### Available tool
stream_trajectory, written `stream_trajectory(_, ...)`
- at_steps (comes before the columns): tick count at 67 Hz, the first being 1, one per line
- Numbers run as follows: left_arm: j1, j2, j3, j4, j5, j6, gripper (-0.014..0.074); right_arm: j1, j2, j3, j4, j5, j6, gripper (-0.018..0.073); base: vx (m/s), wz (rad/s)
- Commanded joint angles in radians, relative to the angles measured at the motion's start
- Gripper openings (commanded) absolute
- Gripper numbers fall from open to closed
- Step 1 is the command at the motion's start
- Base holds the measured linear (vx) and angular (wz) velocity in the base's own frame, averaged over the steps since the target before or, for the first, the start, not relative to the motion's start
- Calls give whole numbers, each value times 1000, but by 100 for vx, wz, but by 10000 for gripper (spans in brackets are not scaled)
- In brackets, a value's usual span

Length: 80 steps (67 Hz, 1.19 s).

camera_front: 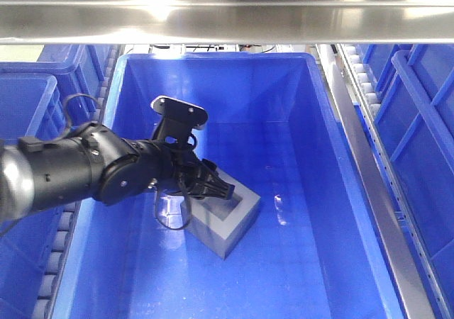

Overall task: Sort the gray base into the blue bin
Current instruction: 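Lower the gray block into the blue bin with the left gripper, then open the left gripper and withdraw it from the bin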

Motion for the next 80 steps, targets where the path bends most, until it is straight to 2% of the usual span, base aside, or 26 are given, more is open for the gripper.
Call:
stream_trajectory(1, -4, -98, -29, -4, 11, -4, 361, 3, -8, 5, -9, -79, -7, -5, 0, 0)
stream_trajectory(17, -4, -232, -29, 79, 165, -2, 361, 3, -8, 5, -9, -79, -7, -5, 0, 0)
stream_trajectory(25, -4, -306, -12, 84, 215, -2, 361, 3, -8, 5, -9, -79, -7, -5, 0, 0)
stream_trajectory(38, -4, -449, 103, 69, 201, -6, 361, 3, -8, 5, -9, -79, -7, -5, 0, 0)
stream_trajectory(54, -4, -661, 290, -11, 144, -7, 361, 3, -8, 5, -9, -79, -7, -5, 0, 0)
stream_trajectory(69, -4, -943, 516, -24, 9, -4, 361, 3, -8, 5, -9, -81, -7, -5, 0, 0)
stream_trajectory(80, -4, -1186, 640, -30, 20, -4, 361, 3, -8, 5, -9, -81, -7, -5, 0, 0)
